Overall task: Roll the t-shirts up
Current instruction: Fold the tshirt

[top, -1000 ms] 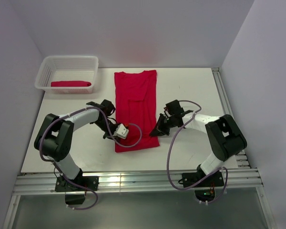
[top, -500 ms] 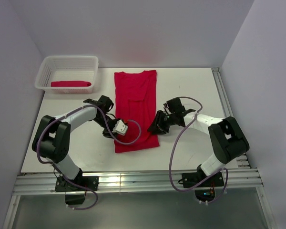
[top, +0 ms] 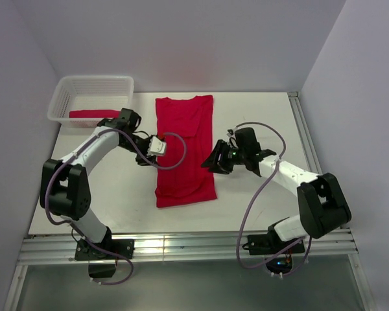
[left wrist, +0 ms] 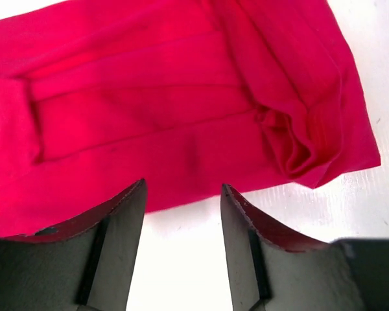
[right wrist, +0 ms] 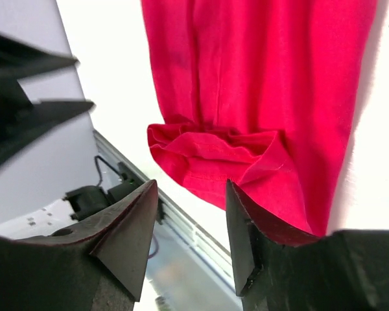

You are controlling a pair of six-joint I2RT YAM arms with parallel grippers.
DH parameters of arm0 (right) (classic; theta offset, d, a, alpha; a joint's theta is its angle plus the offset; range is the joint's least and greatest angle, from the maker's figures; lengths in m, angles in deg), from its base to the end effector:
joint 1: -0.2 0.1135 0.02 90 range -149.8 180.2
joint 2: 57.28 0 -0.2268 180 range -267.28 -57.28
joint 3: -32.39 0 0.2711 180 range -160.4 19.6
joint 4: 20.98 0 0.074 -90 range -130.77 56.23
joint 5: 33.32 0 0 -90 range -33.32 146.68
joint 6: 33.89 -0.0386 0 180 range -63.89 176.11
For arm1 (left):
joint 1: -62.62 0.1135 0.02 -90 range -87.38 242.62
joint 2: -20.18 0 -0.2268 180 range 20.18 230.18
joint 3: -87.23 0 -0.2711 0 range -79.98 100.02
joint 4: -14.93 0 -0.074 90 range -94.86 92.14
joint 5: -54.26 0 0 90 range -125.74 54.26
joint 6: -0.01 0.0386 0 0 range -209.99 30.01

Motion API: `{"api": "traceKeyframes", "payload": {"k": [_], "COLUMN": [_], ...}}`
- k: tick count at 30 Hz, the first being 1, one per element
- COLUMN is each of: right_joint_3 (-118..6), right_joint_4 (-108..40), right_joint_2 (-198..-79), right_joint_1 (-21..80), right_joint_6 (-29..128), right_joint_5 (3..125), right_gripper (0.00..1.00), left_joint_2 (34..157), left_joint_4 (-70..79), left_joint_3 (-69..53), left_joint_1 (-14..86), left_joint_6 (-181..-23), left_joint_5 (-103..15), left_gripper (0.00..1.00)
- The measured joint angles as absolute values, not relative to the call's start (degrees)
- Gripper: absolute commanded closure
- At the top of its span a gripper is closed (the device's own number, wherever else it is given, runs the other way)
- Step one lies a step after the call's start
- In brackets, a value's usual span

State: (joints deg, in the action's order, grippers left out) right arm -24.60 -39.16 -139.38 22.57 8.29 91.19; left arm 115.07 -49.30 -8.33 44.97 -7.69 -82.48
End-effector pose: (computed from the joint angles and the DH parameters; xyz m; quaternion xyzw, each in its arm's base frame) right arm 0.2796 0.1387 0.1506 0.0784 0.8811 0.4405 0.1532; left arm 0.3083 -0.1276 0.1934 0.7307 0.5446 -0.2668 0.3136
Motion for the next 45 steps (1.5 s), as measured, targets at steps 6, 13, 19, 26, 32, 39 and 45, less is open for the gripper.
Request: {"api": "traceKeyframes", "payload": {"k": [6,13,19,26,32,39,45], "right_joint_3": [-22.0,-18.02,-16.47,-16.51,-17.06,-21.8,-24.56], "right_joint_4": [-38.76,-37.17,-33.17,-28.88,-27.2,-27.2,-27.84], "right_joint_2": [-134.84,-134.42,-135.76,-141.83,-145.57,-150.07,-154.01], "right_joint_1": [25.79,34.66,39.82,45.28,46.35,46.33,45.92], "right_joint_6": [11.05,9.93,7.92,5.8,4.71,4.91,5.8], "right_joint_5": [90.46,90.05,88.85,87.49,87.12,86.49,85.94], "right_gripper": [0.57,1.0,1.0,1.0,1.0,1.0,1.0], "left_joint_2": [109.65,99.29,91.14,83.99,84.14,84.16,84.16], "left_joint_4": [-49.95,-43.68,-33.91,-29.49,-25.98,-23.4,-22.5], "left_joint_3": [-9.66,-15.28,-22.36,-27.47,-28.33,-30.03,-30.16], "left_joint_1": [49.51,49.25,49.3,49.25,49.25,49.25,49.25], "left_joint_6": [-10.53,-27.21,-42.14,-50.07,-55.29,-58.44,-59.25], "left_joint_5": [-85.62,-84.12,-80.23,-78.19,-76.75,-76.42,-76.38], "left_gripper": [0.27,0.15,0.0,0.0,0.01,0.0,0.01]}}
